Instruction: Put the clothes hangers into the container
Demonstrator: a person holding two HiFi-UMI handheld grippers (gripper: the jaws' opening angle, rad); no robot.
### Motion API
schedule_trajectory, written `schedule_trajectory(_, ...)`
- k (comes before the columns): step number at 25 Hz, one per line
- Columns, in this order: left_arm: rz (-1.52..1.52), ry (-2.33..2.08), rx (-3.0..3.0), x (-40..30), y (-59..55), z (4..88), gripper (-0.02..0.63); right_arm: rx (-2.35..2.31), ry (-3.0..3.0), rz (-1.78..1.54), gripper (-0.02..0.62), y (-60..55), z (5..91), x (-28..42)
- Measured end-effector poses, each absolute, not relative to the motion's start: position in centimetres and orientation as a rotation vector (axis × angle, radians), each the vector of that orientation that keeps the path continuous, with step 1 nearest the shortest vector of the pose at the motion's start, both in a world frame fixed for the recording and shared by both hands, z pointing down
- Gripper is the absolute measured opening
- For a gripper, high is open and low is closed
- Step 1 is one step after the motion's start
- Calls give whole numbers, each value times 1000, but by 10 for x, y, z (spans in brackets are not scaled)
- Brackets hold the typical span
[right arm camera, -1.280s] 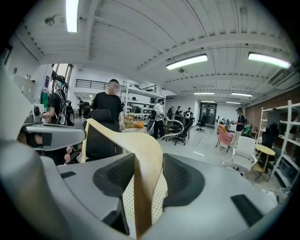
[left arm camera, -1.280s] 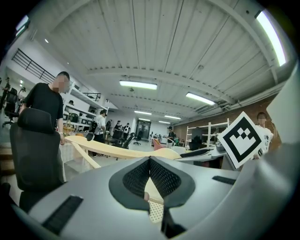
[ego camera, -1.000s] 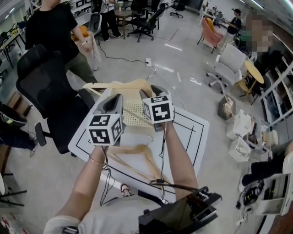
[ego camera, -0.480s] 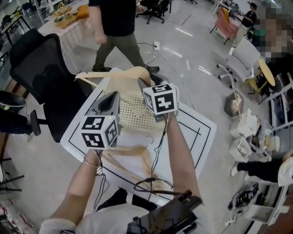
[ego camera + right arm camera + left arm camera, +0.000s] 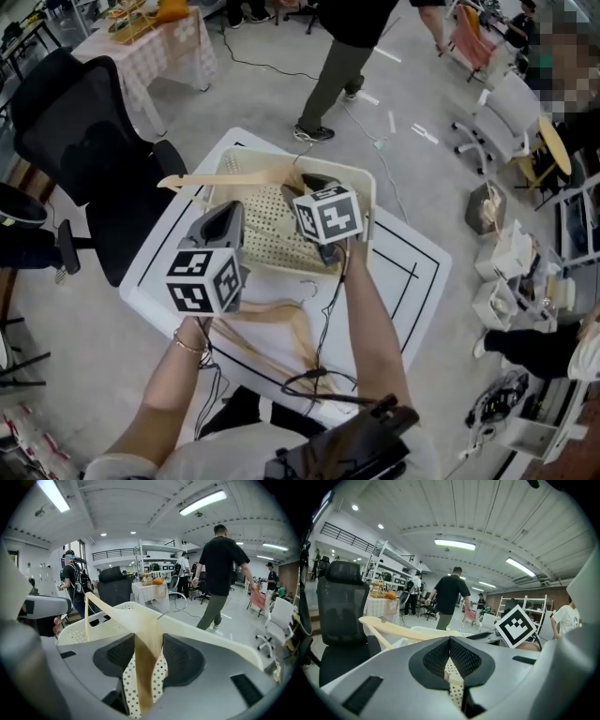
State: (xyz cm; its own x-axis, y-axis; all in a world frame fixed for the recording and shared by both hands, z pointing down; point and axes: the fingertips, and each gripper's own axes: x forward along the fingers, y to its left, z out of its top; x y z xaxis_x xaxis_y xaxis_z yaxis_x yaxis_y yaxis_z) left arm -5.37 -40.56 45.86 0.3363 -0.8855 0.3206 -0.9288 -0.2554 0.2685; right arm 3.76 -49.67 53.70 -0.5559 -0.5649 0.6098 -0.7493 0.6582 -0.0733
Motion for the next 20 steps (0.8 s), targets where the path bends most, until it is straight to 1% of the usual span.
schedule_trajectory(5,151,-1586,2187,-51,-407,468,9,989,-2295,484,192,-492,552,41)
schedule_trajectory(10,164,-1581,2189,-48,-404,471,9,1055,-2298,541,192,-490,557,46)
schedule_trajectory(20,179,-1572,2184,-51,-386,473,10,1168,-2330,593,202,-490,541,58)
